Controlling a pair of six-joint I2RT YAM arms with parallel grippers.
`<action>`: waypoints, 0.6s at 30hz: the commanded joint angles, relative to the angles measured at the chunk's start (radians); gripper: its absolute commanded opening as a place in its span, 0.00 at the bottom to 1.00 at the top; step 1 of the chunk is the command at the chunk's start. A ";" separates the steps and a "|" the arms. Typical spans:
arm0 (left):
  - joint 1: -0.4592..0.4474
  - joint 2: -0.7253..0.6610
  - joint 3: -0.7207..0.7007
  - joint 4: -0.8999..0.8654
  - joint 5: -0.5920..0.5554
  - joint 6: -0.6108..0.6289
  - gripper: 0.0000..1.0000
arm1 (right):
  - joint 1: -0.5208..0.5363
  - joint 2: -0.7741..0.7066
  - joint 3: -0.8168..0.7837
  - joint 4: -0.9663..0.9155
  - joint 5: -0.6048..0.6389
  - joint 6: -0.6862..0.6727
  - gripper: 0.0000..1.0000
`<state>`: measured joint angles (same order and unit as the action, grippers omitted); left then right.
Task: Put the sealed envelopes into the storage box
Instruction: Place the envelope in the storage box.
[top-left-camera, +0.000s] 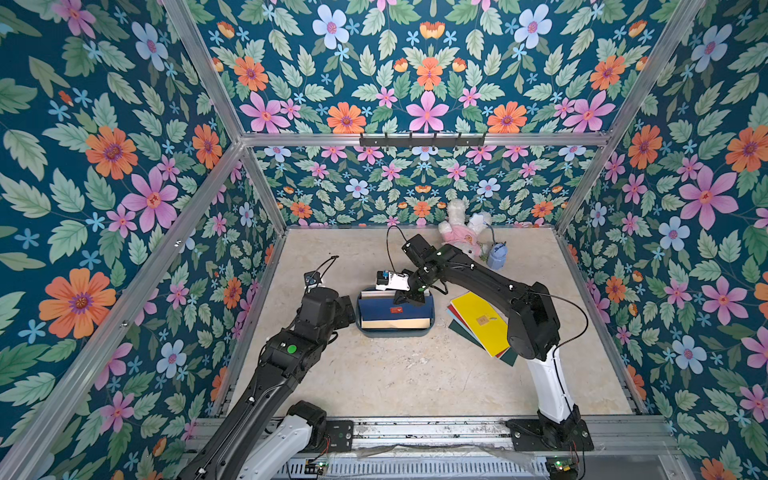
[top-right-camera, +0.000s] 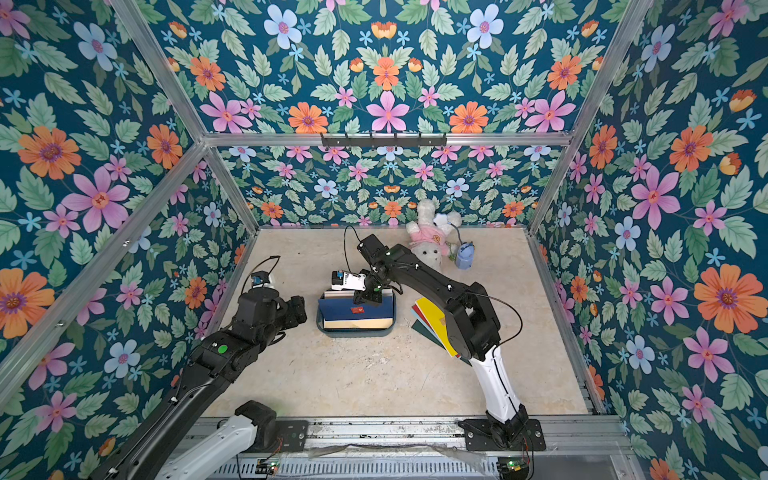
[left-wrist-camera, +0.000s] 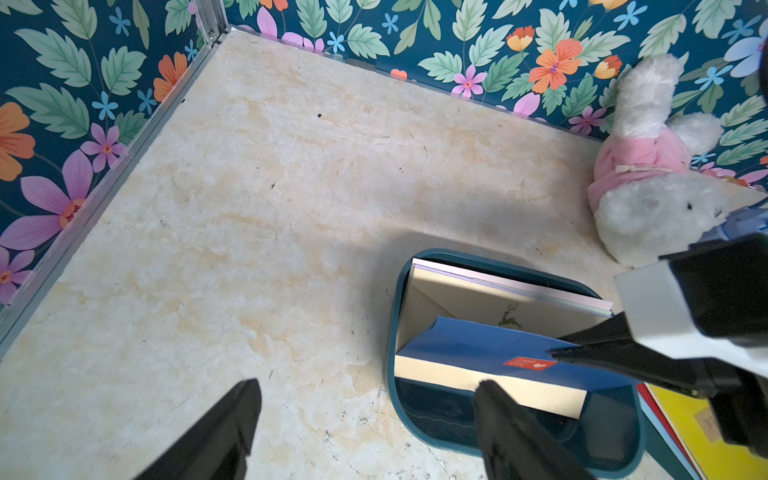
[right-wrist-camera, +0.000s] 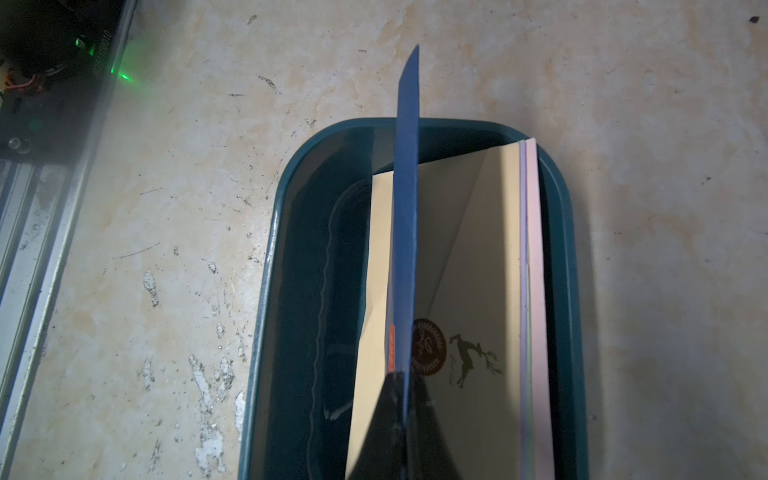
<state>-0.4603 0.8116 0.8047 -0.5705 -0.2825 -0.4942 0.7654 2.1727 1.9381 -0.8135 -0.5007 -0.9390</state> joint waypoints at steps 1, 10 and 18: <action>0.001 0.002 0.001 0.018 0.006 0.004 0.86 | -0.004 0.004 0.001 0.019 -0.004 0.000 0.22; 0.001 0.001 -0.009 0.036 0.044 -0.002 0.86 | -0.038 -0.072 -0.048 0.115 -0.004 0.096 0.40; -0.004 0.087 -0.064 0.267 0.423 -0.088 0.80 | -0.179 -0.418 -0.539 0.714 -0.028 0.650 0.40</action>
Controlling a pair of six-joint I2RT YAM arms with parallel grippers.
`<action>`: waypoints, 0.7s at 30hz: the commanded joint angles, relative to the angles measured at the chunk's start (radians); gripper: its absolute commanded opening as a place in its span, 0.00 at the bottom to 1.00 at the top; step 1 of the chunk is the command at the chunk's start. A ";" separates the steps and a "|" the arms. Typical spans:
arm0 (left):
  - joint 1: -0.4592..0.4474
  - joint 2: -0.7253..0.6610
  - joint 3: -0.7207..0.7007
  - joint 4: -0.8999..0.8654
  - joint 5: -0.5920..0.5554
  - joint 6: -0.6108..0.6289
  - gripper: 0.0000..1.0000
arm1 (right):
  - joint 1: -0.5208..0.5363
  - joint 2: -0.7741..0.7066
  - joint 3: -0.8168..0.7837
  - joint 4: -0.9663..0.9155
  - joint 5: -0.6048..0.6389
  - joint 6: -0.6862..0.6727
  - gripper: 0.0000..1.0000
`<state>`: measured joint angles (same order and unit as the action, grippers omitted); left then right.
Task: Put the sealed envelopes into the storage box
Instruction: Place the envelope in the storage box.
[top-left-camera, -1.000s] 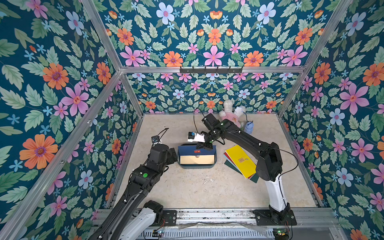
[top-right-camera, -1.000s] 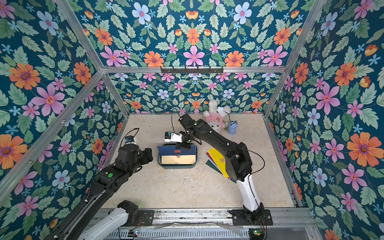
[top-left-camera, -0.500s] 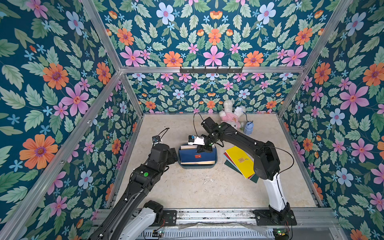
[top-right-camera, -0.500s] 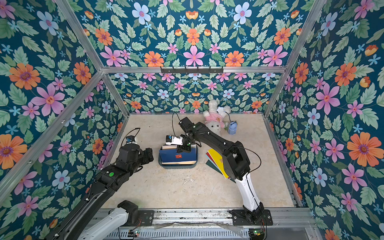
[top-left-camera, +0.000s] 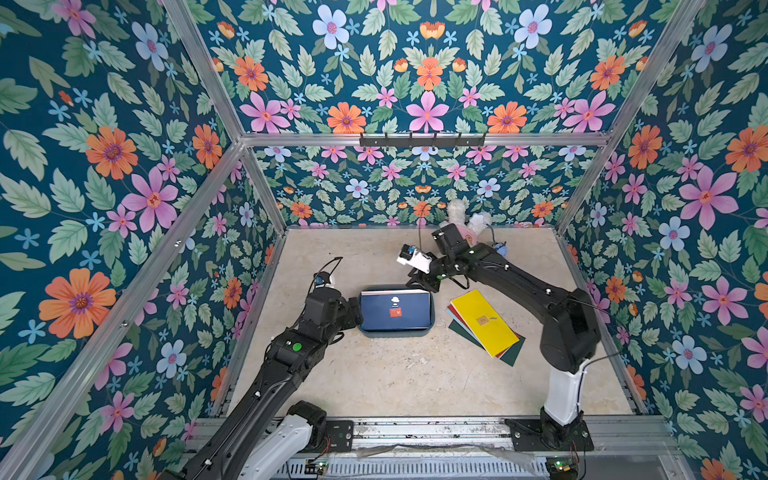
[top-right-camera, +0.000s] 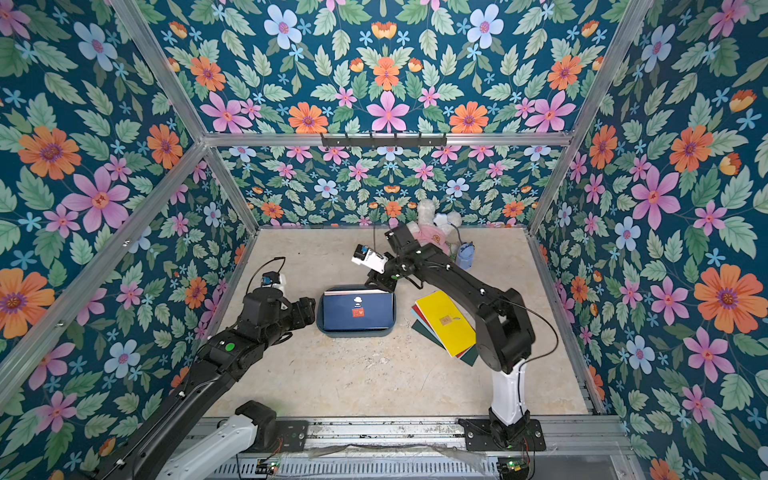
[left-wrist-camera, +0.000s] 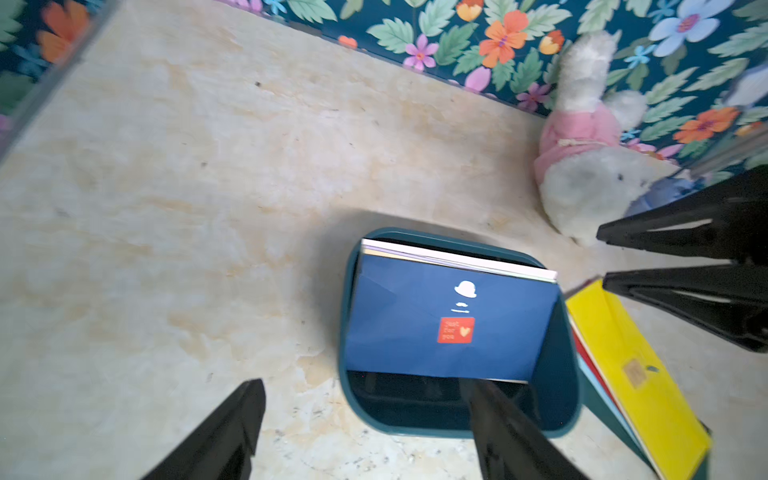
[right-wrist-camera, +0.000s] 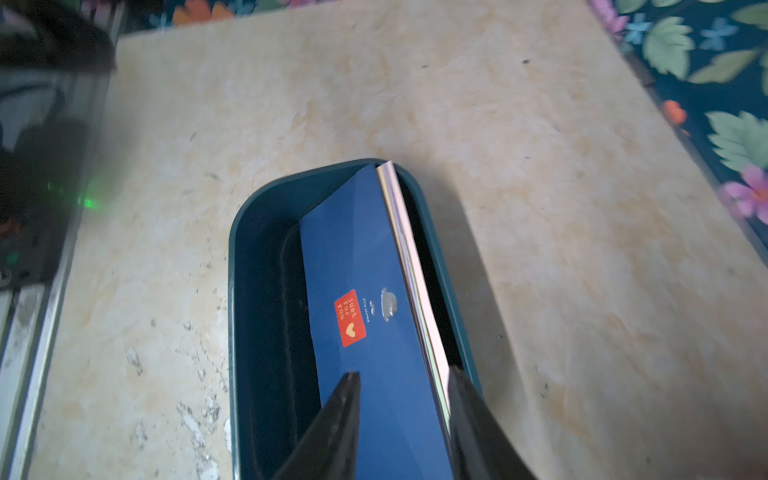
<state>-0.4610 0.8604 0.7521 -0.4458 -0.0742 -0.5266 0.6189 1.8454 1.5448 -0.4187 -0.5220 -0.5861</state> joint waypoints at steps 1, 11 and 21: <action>-0.012 0.067 -0.021 0.196 0.276 -0.085 0.79 | -0.057 -0.150 -0.248 0.425 0.013 0.400 0.41; -0.353 0.542 0.116 0.503 0.275 -0.240 0.73 | -0.388 -0.532 -0.876 0.721 0.193 0.932 0.41; -0.433 1.041 0.424 0.580 0.389 -0.298 0.66 | -0.490 -0.472 -0.971 0.690 0.240 1.047 0.42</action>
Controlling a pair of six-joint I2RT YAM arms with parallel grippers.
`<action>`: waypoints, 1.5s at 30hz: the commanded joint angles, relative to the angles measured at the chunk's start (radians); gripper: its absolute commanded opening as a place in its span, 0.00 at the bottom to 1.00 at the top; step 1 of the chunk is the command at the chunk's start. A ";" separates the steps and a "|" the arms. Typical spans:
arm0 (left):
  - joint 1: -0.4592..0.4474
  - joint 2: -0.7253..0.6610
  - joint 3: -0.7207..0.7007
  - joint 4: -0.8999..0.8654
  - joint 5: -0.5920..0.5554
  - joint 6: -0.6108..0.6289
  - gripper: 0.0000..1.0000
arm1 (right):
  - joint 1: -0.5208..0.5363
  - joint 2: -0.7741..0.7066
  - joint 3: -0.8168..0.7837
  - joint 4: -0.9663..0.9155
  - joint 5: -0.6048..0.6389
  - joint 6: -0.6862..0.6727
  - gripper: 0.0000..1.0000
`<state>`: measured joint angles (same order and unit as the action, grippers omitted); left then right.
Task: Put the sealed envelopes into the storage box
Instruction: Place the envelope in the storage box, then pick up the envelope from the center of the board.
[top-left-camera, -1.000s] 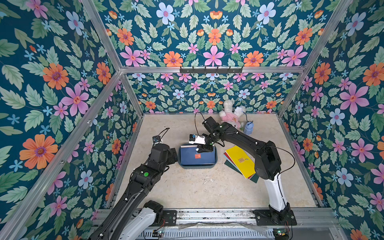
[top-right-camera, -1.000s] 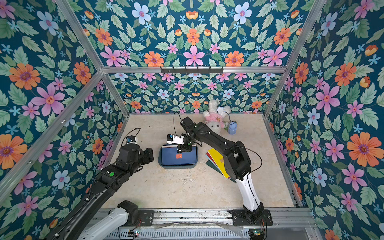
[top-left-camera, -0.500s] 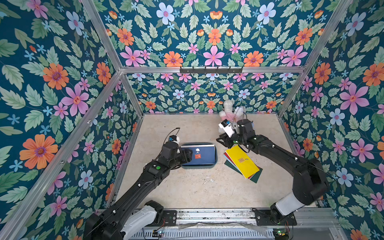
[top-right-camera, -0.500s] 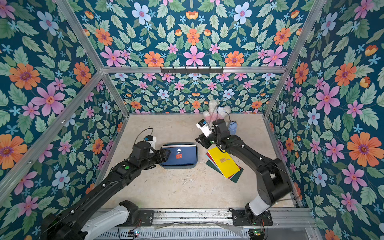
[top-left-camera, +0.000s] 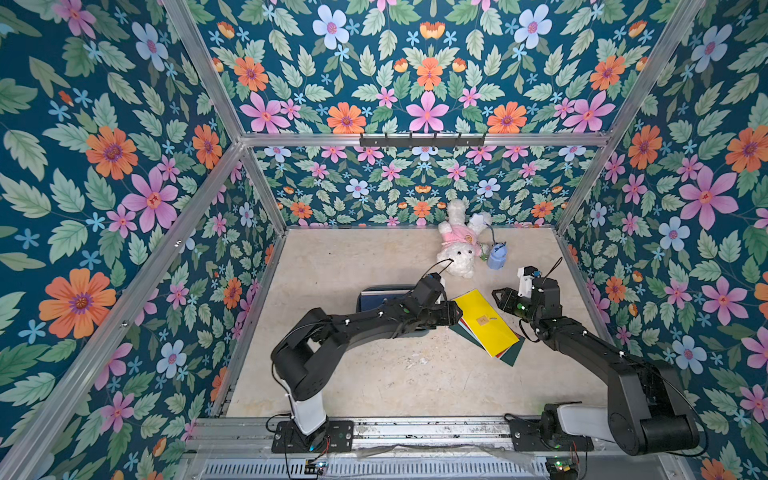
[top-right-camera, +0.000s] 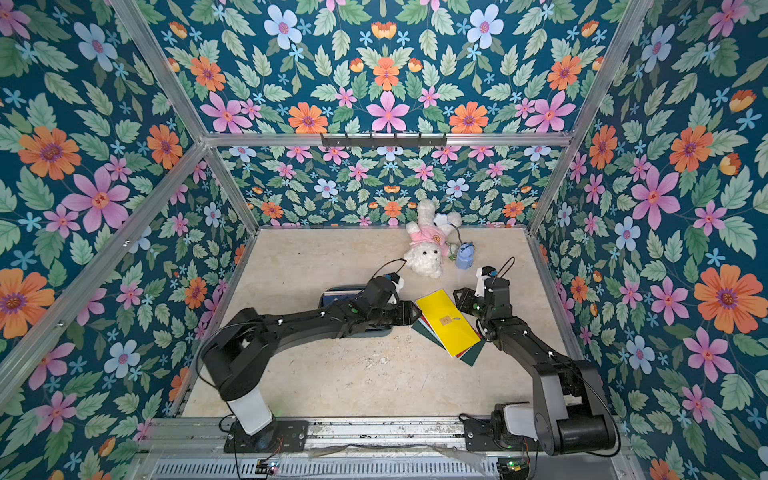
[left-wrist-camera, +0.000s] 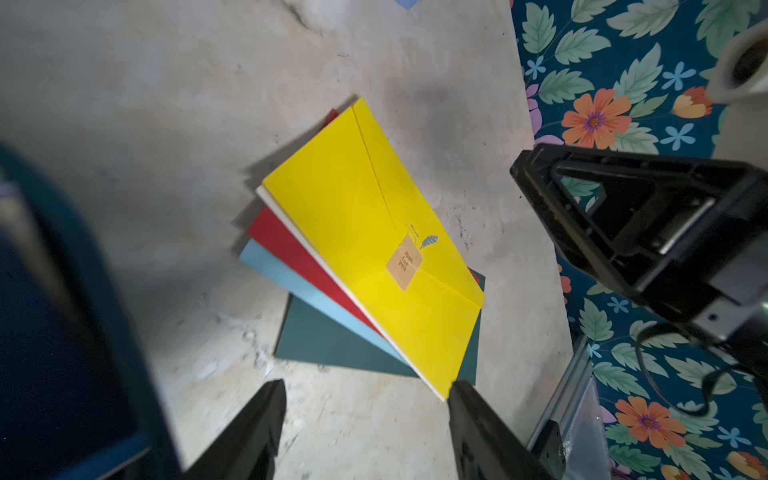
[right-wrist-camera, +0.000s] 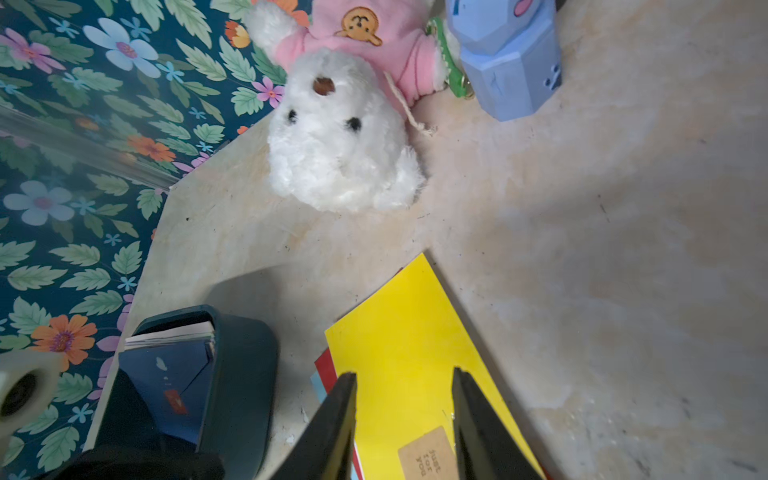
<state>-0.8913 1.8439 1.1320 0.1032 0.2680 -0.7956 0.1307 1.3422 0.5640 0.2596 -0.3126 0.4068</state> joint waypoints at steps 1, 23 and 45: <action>-0.003 0.087 0.063 0.032 0.057 -0.031 0.66 | 0.000 0.048 0.014 0.003 0.029 0.059 0.42; -0.009 0.223 0.118 0.068 0.091 -0.064 0.66 | 0.000 0.226 0.028 -0.048 -0.049 0.110 0.44; -0.017 0.206 0.100 0.093 0.093 -0.070 0.65 | 0.039 0.191 0.027 -0.062 -0.189 0.139 0.43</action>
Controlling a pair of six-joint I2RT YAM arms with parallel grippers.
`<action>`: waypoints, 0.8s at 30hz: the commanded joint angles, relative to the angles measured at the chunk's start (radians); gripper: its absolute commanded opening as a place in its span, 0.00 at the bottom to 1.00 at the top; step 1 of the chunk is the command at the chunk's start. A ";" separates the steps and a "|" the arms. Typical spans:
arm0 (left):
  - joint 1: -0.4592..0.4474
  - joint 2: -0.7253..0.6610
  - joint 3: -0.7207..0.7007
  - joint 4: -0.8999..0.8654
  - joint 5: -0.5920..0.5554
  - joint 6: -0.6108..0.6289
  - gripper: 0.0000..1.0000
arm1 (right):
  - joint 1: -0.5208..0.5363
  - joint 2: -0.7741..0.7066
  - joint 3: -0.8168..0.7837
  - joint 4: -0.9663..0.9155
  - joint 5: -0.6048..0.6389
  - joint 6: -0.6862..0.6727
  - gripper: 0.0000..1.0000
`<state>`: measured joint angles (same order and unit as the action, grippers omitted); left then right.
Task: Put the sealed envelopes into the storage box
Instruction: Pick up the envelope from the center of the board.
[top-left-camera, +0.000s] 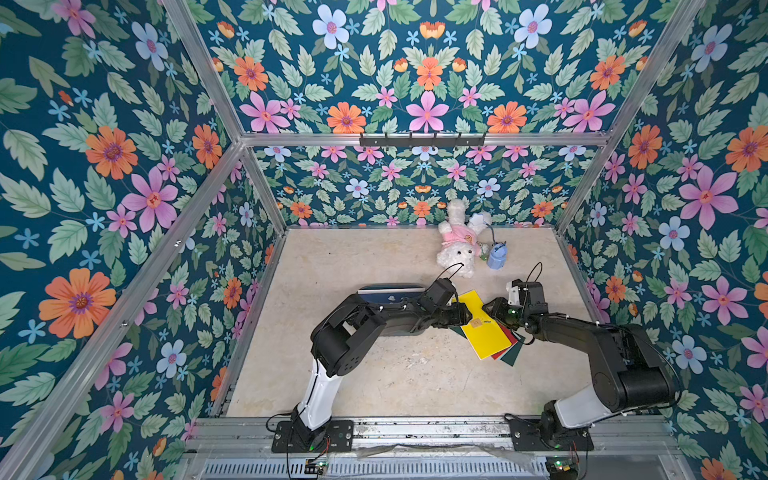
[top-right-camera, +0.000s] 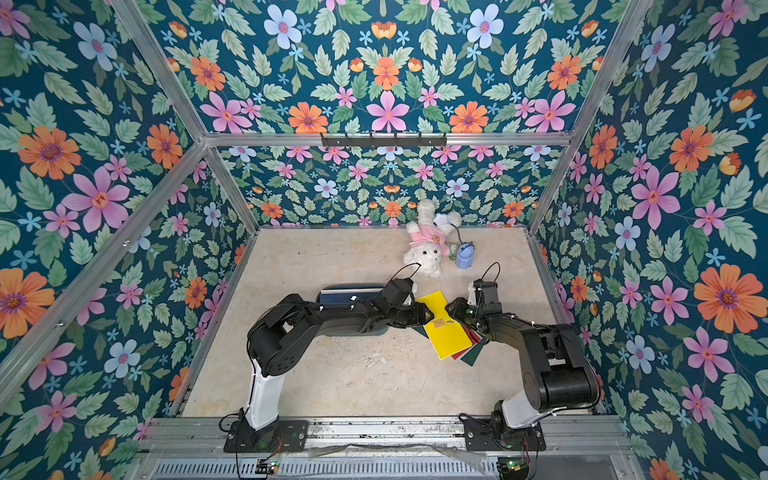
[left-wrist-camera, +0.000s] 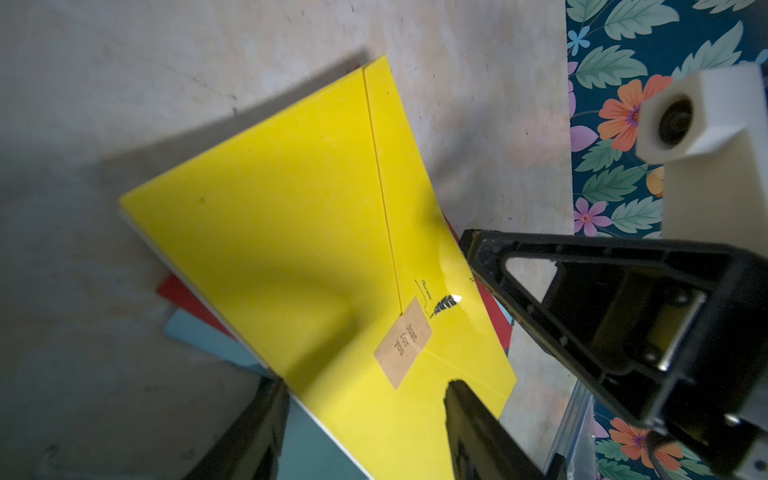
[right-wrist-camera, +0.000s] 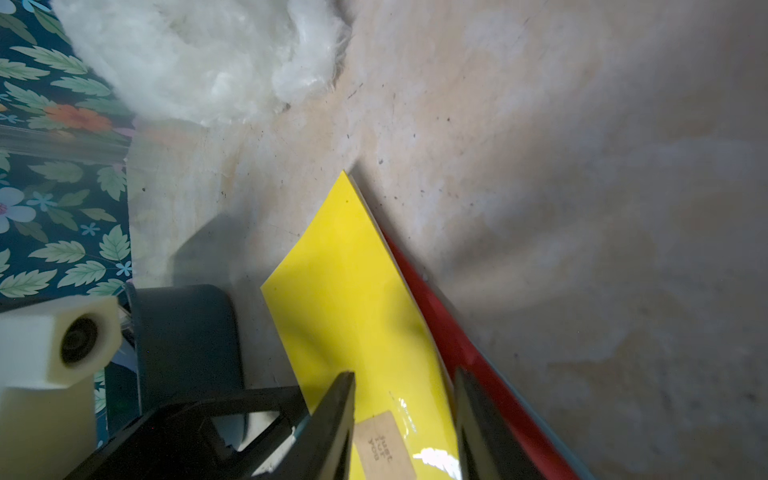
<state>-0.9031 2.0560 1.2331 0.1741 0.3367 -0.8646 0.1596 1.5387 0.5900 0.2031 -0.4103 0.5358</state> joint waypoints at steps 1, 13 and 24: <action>-0.006 -0.008 -0.003 0.024 0.024 -0.001 0.66 | 0.010 -0.009 0.000 -0.006 -0.091 0.010 0.43; -0.006 -0.008 -0.012 0.030 0.021 -0.001 0.65 | 0.009 -0.052 0.010 -0.028 -0.125 0.012 0.39; -0.007 -0.014 -0.018 0.030 0.015 0.001 0.65 | 0.011 -0.106 0.017 -0.095 -0.114 -0.006 0.41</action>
<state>-0.9035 2.0468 1.2175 0.1802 0.3279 -0.8642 0.1627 1.4433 0.6048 0.1513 -0.4637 0.5362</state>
